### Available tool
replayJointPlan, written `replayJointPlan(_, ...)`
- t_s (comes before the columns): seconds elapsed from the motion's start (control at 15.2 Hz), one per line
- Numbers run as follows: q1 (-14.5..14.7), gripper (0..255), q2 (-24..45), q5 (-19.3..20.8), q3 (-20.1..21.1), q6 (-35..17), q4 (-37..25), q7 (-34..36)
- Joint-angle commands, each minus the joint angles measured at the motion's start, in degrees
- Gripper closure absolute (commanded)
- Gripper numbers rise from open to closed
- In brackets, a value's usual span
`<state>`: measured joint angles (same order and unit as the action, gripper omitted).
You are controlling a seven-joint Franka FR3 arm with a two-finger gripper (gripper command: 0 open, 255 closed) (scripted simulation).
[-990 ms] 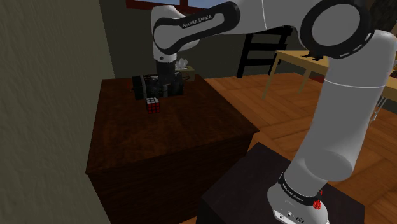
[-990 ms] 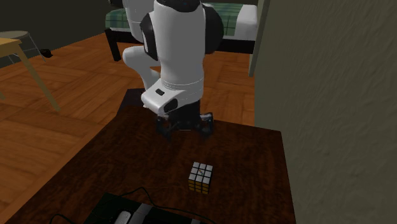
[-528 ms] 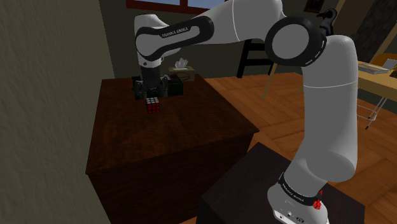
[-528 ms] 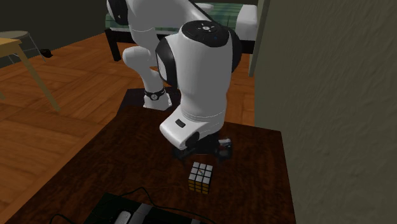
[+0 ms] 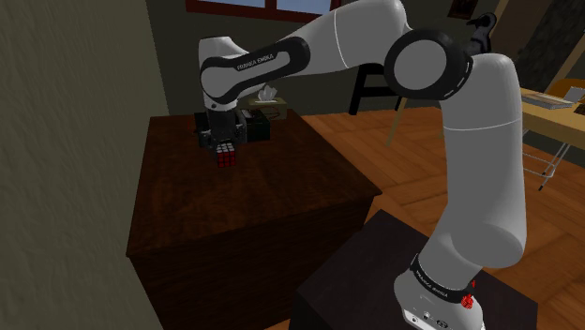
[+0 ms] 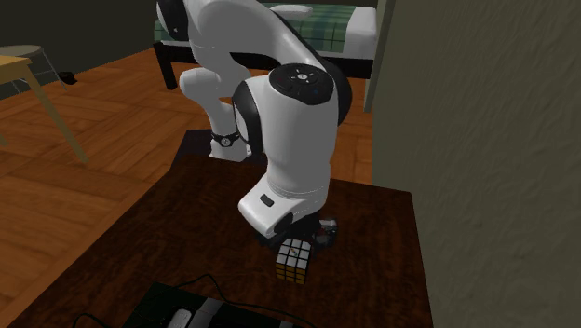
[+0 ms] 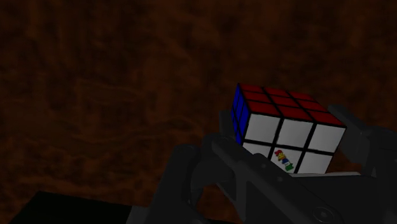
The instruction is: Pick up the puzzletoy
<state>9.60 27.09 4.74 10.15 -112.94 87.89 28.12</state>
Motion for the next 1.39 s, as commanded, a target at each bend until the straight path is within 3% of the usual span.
replayJointPlan(0.0, 0.0, 255, 0.1, 0.0, 0.0, -0.2, 0.1, 0.0)
replayJointPlan(0.53, 0.0, 255, 0.1, 0.0, 0.0, -0.1, 0.0, 0.0)
replayJointPlan(1.32, 0.1, 255, -1.9, -0.4, 0.2, 8.2, -6.3, -0.3)
